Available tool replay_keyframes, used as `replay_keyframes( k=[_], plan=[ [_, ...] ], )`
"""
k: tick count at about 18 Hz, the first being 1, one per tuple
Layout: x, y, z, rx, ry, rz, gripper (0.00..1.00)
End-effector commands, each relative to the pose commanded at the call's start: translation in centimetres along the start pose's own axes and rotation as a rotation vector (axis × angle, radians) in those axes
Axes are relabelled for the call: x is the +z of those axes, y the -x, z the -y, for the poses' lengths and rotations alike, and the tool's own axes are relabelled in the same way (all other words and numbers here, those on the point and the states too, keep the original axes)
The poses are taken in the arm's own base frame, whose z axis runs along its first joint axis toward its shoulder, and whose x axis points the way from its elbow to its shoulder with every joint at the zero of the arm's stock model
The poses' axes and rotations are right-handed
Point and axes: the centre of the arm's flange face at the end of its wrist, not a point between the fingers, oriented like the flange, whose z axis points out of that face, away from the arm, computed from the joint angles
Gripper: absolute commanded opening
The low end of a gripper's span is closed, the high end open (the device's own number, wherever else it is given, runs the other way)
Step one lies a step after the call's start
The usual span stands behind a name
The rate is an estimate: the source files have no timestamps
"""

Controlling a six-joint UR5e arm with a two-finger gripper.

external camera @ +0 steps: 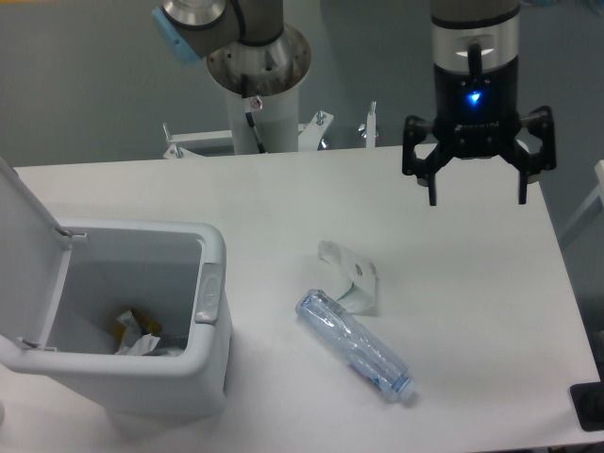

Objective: Place the trash in the trash can
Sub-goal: 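Move the open gripper over the crumpled clear plastic bag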

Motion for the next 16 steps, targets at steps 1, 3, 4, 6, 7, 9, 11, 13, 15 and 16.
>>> replay_keyframes(
  k=[1,3,4,6,7,9,11,13,15,16],
  plan=[
    [0.4,0.0,0.0,0.0,0.001,-0.001,1.0],
    [0.3,-0.1,0.1,-0.006,0.001,0.001,1.0],
    [0.7,-0.3,0.0,-0.004,0.012,-0.002,1.0],
    [1.3,-0.5,-0.4,-0.006,0.04,0.008,1.0],
    [1.6,-0.5,-0.6,-0.005,0.061,0.017,1.0],
    [2.6,-2.5,0.3,0.025,0.07,-0.004,1.0],
    [3.9,-3.3,0.1,-0.01,0.076,-0.01,1.0],
    [5.5,-4.9,0.2,-0.092,0.08,-0.023,1.0],
    [8.7,-8.0,0.8,-0.127,0.114,-0.077,1.0],
    [10.3,-9.8,0.5,-0.125,0.145,-0.097,1.0]
  ],
)
